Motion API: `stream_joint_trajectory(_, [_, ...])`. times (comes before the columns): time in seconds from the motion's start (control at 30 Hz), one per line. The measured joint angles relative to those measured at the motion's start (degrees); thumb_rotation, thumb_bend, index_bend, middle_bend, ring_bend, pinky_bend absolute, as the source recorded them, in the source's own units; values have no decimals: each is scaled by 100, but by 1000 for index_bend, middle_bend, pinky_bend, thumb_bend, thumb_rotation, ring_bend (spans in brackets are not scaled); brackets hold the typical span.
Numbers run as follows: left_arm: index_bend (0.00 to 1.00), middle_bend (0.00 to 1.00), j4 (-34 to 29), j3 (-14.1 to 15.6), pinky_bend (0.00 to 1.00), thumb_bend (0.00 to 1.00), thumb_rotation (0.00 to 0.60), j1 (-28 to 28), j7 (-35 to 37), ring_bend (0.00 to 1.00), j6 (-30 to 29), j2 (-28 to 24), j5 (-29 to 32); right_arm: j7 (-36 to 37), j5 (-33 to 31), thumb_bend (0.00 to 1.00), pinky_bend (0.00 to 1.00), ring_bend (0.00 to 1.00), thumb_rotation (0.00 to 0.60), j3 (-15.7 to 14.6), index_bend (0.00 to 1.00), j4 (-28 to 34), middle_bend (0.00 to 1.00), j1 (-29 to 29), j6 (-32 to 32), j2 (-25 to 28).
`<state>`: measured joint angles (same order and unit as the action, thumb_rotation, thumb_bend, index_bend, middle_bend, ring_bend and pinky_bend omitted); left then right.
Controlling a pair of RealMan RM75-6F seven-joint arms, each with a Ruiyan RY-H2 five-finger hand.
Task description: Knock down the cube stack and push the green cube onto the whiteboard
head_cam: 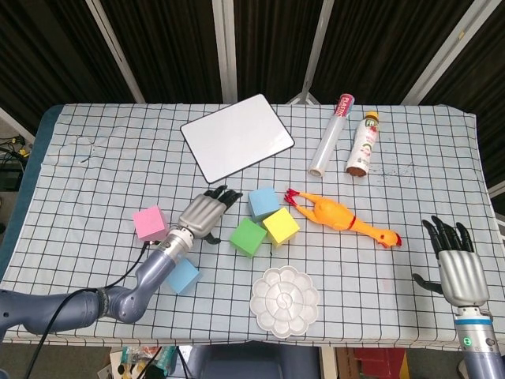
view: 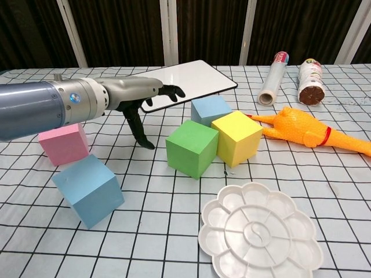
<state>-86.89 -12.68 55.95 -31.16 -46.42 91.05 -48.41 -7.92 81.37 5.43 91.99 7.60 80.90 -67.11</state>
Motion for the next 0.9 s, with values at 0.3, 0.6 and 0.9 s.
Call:
stream_joint_trajectory(0.3, [14, 70, 49, 90, 163, 0, 600, 265, 198, 17, 238, 213, 62, 96, -24, 27, 37, 129, 600, 21, 112, -4, 67, -9, 16, 37])
stream_joint_trajectory(0.6, [58, 163, 306, 90, 348, 33, 600, 454, 366, 205, 180, 672, -158, 228, -32, 27, 37, 128, 600, 26, 112, -2, 67, -17, 8, 101])
stream_joint_trajectory(0.9, [189, 410, 489, 103, 675, 335, 600, 381, 668, 576, -251, 857, -850, 356, -35, 27, 37, 128, 600, 19, 112, -9, 67, -6, -47, 152])
